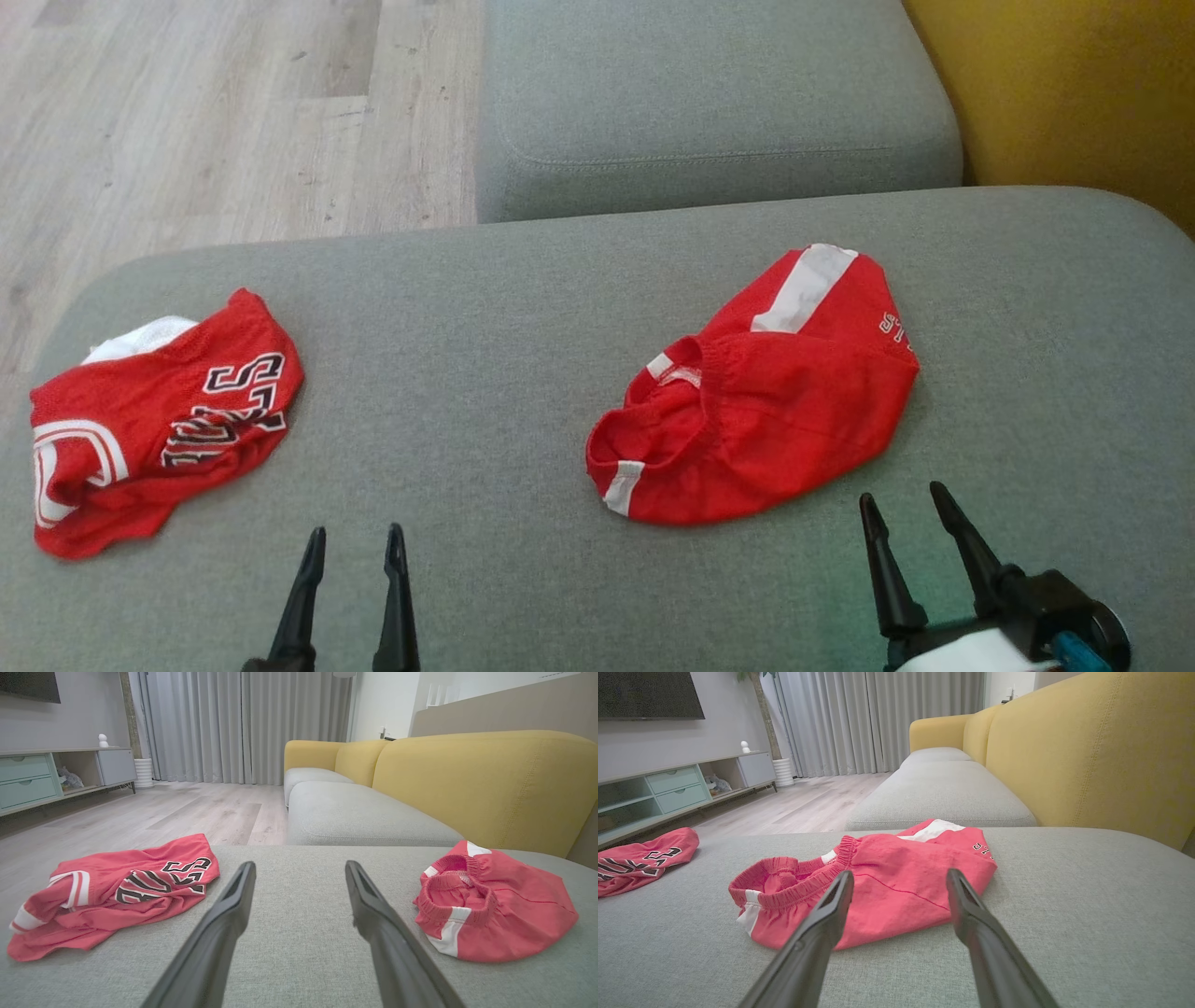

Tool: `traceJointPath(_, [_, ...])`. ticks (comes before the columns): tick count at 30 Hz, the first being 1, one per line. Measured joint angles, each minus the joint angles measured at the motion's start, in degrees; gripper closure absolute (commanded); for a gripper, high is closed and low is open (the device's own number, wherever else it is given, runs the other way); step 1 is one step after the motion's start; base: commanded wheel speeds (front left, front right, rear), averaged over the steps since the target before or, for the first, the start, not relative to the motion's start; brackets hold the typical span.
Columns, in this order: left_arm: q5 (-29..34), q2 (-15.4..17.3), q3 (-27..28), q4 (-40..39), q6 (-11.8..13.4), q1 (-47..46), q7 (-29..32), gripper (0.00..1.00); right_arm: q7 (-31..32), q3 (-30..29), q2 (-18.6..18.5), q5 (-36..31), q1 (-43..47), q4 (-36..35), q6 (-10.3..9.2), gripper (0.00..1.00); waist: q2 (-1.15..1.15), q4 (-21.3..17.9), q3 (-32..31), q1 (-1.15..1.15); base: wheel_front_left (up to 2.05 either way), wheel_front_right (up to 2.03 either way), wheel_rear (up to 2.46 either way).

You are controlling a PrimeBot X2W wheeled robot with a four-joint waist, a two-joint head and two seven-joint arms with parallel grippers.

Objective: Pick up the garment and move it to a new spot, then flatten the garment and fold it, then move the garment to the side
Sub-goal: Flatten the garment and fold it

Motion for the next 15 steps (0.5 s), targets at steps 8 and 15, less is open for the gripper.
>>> traceJointPath(8, [0.8,0.0,-0.9,0.2,-1.1,-0.3,0.0,0.0,0.0,0.0,0.0,0.0,0.0,0.0,0.0,0.0,0.0,-0.5,0.6,0.0,0.0,0.0,0.0])
traceJointPath(15, [4.1,0.1,-4.0,2.0,-7.3,-3.8,-0.1,0.0,0.0,0.1,0.0,0.0,-0.1,-0.1,0.0,0.0,0.0,-1.8,2.1,0.0,0.0,0.0,0.0])
